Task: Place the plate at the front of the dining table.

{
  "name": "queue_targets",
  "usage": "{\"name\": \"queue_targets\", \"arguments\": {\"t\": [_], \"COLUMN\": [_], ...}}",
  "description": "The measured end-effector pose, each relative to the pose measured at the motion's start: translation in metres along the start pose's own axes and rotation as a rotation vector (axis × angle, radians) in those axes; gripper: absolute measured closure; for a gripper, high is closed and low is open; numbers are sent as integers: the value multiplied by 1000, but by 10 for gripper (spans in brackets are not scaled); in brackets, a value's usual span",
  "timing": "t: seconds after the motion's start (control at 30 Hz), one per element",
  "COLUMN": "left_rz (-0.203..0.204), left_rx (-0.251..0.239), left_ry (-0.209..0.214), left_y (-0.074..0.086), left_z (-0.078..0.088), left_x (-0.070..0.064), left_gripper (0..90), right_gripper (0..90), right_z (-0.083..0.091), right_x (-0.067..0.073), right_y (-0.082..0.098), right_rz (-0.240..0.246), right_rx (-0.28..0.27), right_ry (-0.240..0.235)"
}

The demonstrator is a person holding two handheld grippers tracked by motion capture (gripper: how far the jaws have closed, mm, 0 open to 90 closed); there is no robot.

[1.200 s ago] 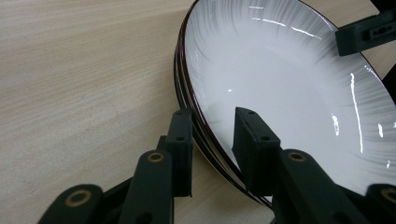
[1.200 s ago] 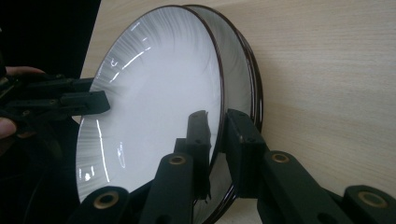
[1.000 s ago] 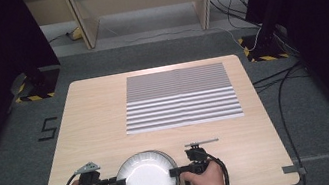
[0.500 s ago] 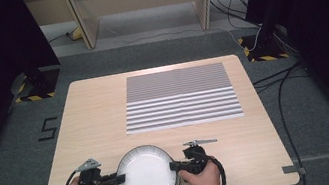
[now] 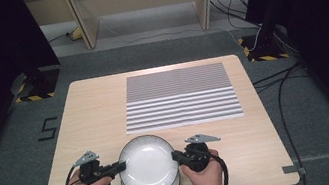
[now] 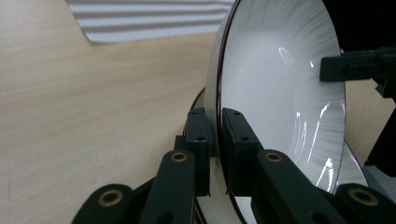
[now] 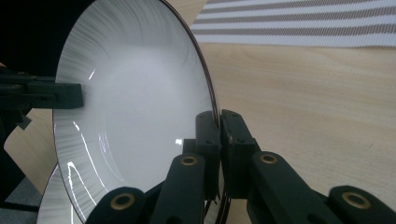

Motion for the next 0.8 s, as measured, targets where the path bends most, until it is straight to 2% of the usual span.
{"name": "queue_targets", "arguments": {"t": [0.1,0.3,0.53,0.8], "left_rz": [-32,-26,-41,-58], "left_rx": [-26,-68,-128,-142], "left_ry": [-5,-6,-23,-16], "left_y": [-6,-11,-18,-28], "left_z": [-3,-4,-8,-12], "left_x": [-2,-3,-5,-8], "left_gripper": [825,832,841,840], "right_gripper": [868,868,867,863], "right_z": [1,4,5,8], "right_x": [-1,-2,-2,-4], "right_y": [-2,-7,-15,-26], "right_rz": [17,47,68,77], "right_rx": [-29,-80,-122,-153], "right_ry": [7,11,26,41]}}
Point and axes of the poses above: each handheld gripper's, and its own axes: z roughly backward along the jaws, y roughly out of its underside, x roughly to its left, the point moved 2 cm from there along -z, roughly forward along the jaws, and after that the axes turned 9 degrees about -x, right-handed, at the moved point
